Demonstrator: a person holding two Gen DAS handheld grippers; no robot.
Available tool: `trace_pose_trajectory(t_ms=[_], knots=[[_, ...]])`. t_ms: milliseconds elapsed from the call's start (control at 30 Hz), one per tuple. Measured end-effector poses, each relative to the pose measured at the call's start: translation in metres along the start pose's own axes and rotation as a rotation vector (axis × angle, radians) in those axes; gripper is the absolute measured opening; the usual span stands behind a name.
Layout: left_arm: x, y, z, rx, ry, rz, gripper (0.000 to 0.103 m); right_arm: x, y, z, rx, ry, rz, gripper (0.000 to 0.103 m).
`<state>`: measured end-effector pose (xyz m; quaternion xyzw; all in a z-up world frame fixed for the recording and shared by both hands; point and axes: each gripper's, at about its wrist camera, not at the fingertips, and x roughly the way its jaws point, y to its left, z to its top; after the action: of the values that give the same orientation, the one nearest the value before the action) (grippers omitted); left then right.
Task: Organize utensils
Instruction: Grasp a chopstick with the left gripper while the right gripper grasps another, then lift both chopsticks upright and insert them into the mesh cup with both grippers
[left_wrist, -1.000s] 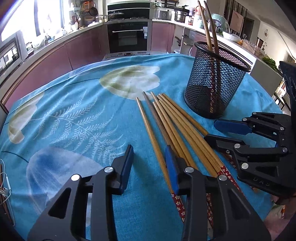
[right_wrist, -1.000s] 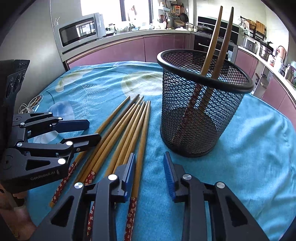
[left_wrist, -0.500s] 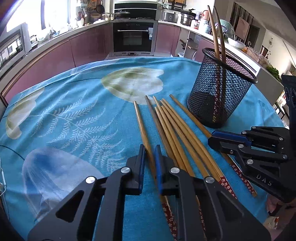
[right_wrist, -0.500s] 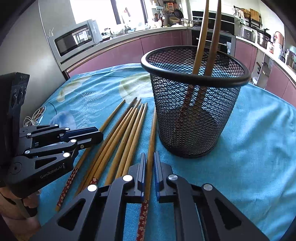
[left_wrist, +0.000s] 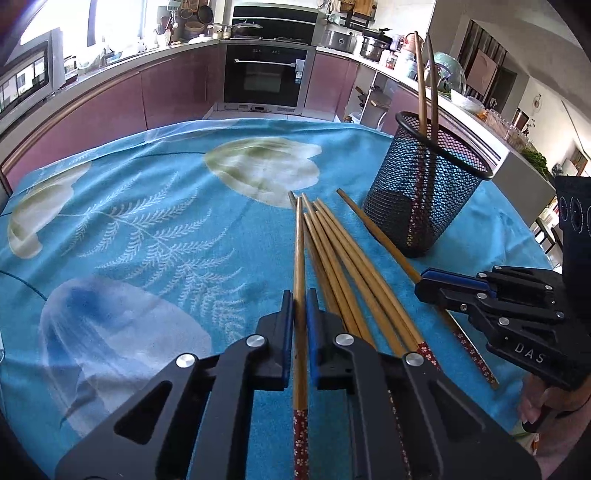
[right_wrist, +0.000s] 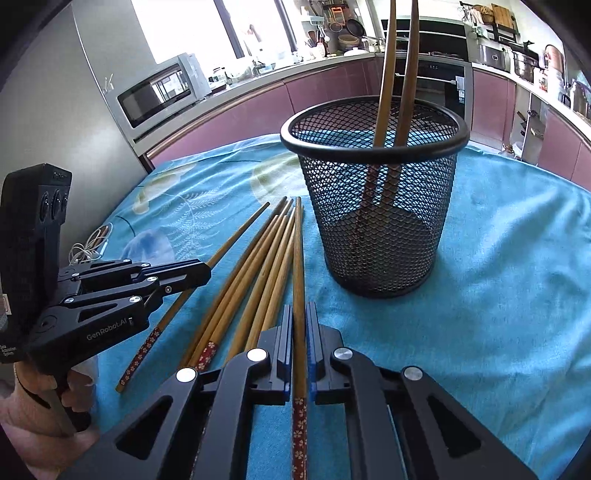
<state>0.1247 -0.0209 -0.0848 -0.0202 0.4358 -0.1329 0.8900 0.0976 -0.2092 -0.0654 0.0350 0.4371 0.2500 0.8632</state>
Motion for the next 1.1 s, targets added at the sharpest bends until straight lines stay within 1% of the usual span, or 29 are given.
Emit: trace_pose_trajectory(t_ms=[167,333,500,767,833,1100], knots=[[-0.009,-0.002,-0.004,0.007,-0.01,-0.032,0.008,-0.002,0.005,-0.001,-0.006,0.001,0.023,0.006],[-0.008,-0.002,-0.007,0.002,0.004,-0.056,0.008,-0.003,0.013,-0.002,-0.029,-0.001,0.036,0.006],[-0.007,-0.005,-0.009,0.02,0.009,-0.052,0.008,0.003,0.014,-0.001,-0.037,0.021,0.031,0.006],[0.005,0.0,-0.011,0.037,0.049,-0.032,0.008,0.01,0.009,0.0,-0.043,0.045,0.006,0.006],[0.006,-0.001,-0.01,0.047,0.049,-0.032,0.008,0.014,0.008,0.0,-0.043,0.057,-0.003,0.009],[0.009,-0.003,-0.006,0.043,0.046,-0.018,0.007,0.011,0.001,0.0,-0.02,0.035,0.02,0.006]])
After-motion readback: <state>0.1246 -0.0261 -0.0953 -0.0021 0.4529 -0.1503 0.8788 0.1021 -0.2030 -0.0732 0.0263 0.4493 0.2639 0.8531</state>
